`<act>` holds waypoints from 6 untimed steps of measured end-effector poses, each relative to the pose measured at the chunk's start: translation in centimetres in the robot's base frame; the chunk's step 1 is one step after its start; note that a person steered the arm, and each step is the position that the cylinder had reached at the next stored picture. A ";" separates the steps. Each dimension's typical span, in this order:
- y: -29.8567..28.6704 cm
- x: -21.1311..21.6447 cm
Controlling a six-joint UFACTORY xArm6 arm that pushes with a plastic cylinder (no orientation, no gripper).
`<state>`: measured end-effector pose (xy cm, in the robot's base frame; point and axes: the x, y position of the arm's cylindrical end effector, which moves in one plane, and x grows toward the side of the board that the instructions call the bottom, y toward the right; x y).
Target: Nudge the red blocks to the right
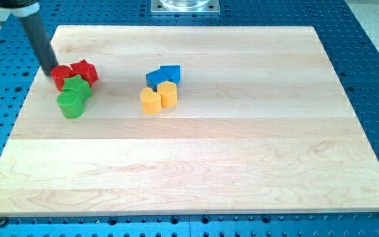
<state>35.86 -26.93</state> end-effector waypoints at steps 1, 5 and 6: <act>0.0 1.2; 8.3 -1.0; 9.3 -4.1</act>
